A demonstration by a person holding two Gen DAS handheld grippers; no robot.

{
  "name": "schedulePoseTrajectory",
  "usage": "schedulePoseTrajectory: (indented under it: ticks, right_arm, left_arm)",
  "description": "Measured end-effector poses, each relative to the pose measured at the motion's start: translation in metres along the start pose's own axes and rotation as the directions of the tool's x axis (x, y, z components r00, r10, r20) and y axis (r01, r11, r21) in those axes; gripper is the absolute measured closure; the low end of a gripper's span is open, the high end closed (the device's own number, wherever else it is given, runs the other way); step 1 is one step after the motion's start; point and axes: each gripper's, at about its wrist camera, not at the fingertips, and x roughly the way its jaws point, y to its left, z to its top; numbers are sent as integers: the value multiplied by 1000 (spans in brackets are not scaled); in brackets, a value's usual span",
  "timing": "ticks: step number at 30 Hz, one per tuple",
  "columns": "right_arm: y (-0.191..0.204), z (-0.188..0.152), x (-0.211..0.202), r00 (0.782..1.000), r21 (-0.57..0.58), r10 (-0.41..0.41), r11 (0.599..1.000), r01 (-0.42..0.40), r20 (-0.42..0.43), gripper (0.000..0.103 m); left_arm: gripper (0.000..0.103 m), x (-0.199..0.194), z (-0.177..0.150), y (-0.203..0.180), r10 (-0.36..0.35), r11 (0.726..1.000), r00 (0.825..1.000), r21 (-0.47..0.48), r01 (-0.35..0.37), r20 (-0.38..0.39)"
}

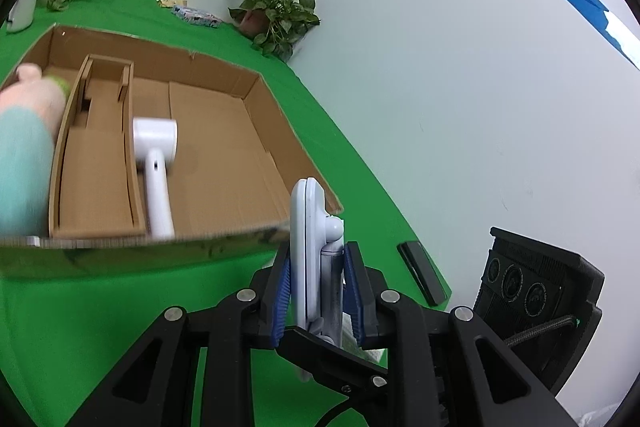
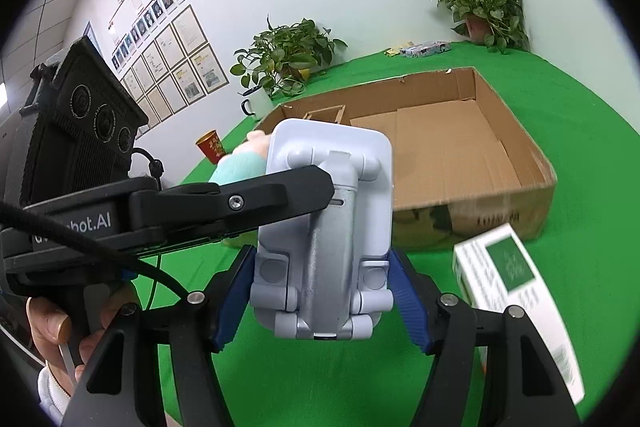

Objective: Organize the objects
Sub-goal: 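Lift the phone stand with both tools and carry it over the box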

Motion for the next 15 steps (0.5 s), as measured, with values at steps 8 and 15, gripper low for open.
schedulePoseTrajectory:
  ticks: [8, 15]
  right_arm:
    - [-10, 48, 25, 999, -14, 17, 1000, -18, -40, 38]
    - [-24, 87, 61, 988, 10, 77, 997, -77, -135, 38]
  left_arm:
    - [82, 15, 56, 13, 15, 1000, 1000, -14, -15, 0]
    - [82, 34, 97, 32, 60, 997, 998, -42, -61, -32]
